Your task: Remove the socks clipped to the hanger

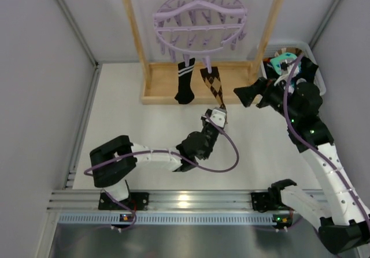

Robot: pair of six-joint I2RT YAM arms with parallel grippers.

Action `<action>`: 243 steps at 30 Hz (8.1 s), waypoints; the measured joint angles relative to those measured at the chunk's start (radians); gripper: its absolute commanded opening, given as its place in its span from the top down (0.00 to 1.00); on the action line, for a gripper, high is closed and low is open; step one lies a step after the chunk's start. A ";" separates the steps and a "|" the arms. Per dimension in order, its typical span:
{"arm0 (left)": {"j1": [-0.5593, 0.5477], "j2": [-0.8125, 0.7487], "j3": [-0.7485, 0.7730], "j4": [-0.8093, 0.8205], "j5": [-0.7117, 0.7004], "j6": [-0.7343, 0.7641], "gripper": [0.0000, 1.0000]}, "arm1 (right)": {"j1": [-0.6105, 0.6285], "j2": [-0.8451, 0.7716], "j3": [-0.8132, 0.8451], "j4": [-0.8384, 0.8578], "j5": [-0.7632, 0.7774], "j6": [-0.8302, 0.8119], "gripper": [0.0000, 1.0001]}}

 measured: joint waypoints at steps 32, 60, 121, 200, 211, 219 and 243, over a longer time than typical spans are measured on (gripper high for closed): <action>-0.027 0.300 0.306 0.014 0.086 0.258 1.00 | 0.550 0.816 0.985 -0.582 1.117 -0.544 0.31; -0.032 0.300 0.306 0.014 0.100 0.253 1.00 | 0.570 0.880 0.937 -0.353 1.334 -0.774 0.58; 0.435 -0.604 -0.224 -0.642 1.501 -0.626 1.00 | 0.490 0.140 0.093 -0.449 -0.114 -0.575 0.22; 0.452 -0.606 0.101 -1.342 0.642 -0.587 0.02 | -0.436 0.517 0.358 -0.127 0.331 -0.100 0.01; 0.394 -0.284 0.143 -1.057 0.484 -0.501 0.02 | -0.099 0.095 -0.171 0.228 -0.004 0.102 0.03; 0.385 -0.446 0.055 -1.052 0.323 -0.529 0.02 | 0.271 0.198 -0.156 0.339 0.275 -0.059 0.10; 0.386 -0.422 0.549 -1.320 0.318 -0.640 0.02 | 0.447 0.815 -0.072 0.861 0.612 -0.343 0.92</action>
